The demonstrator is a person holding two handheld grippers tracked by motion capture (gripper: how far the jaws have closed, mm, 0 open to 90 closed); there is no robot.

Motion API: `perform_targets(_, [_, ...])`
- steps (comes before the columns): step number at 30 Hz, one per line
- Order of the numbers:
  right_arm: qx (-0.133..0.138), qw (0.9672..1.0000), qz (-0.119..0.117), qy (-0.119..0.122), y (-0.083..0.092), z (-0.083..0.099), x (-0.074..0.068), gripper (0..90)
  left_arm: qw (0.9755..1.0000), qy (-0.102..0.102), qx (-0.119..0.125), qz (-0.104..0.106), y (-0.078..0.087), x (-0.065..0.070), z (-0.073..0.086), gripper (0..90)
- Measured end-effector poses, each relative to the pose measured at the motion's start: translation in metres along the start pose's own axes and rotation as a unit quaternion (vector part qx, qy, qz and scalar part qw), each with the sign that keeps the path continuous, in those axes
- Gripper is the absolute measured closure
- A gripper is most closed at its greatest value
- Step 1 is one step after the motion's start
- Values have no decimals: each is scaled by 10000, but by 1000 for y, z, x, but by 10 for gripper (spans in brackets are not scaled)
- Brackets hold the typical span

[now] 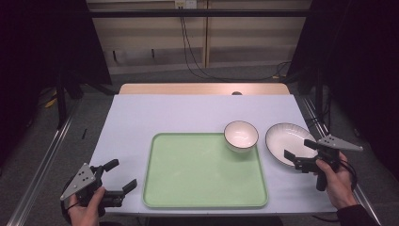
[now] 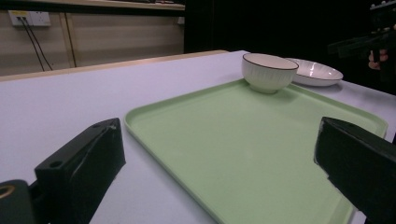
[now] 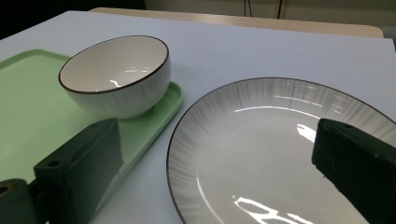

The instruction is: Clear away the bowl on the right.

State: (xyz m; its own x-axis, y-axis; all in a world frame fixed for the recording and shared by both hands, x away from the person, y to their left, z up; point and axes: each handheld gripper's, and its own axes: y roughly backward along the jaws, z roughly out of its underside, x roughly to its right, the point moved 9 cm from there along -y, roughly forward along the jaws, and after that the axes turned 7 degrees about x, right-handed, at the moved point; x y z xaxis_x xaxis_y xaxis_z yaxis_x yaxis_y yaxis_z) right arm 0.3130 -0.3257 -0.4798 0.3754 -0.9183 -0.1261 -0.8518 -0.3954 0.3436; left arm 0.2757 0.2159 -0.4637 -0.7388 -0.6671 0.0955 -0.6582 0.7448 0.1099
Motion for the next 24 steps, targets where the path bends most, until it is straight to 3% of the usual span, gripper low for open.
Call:
perform_targets(14, [204,9998,-33,67,32,15,-17,15,10000,20,26,33,-1,2,-1,17])
perform_targets(18, [205,9997,-4,102,40,21,-18,20,9999,-73,-18,129,-2,4,0,16])
perform_targets(24, [271,9996,-23,101,51,25,-19,26,10000,-26,8,71,-2,3,-1,16])
